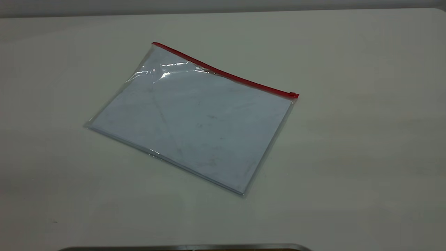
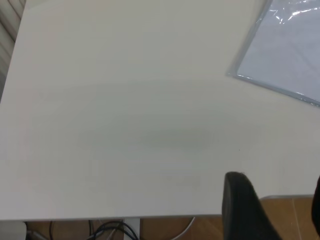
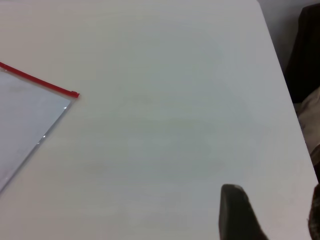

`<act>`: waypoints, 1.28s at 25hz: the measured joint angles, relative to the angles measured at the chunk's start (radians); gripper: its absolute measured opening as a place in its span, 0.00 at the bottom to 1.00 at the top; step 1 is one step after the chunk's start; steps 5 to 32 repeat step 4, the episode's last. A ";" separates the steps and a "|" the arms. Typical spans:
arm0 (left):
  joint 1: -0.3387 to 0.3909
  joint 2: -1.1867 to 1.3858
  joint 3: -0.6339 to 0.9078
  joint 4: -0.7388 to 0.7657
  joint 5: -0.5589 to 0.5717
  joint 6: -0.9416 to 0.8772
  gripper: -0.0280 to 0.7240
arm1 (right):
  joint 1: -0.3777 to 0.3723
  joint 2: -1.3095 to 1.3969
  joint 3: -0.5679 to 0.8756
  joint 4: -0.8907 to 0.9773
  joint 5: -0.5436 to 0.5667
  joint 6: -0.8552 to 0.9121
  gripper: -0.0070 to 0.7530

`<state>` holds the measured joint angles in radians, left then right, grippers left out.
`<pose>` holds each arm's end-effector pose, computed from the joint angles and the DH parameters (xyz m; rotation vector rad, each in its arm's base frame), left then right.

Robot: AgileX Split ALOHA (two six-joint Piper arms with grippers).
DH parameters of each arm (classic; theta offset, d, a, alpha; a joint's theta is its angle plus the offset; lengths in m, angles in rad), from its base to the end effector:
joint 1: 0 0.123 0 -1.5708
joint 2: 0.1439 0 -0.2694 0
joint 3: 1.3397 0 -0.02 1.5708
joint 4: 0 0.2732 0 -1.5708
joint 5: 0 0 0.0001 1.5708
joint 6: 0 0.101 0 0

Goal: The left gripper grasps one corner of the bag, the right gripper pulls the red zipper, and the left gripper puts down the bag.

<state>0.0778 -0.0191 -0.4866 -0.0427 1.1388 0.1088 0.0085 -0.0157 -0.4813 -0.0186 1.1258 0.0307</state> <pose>0.0345 -0.0012 0.2733 0.0370 2.1161 0.0595 0.0362 -0.0014 0.2727 0.0250 2.1121 0.0009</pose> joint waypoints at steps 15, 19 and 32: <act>0.000 0.000 0.000 0.000 0.000 0.000 0.57 | 0.000 0.000 0.000 0.000 0.000 0.001 0.52; 0.000 0.000 0.000 0.000 0.000 0.000 0.57 | 0.000 0.000 0.000 0.000 0.000 0.001 0.52; 0.000 0.000 0.000 0.000 0.000 0.000 0.57 | 0.000 0.000 0.000 0.000 0.000 0.001 0.52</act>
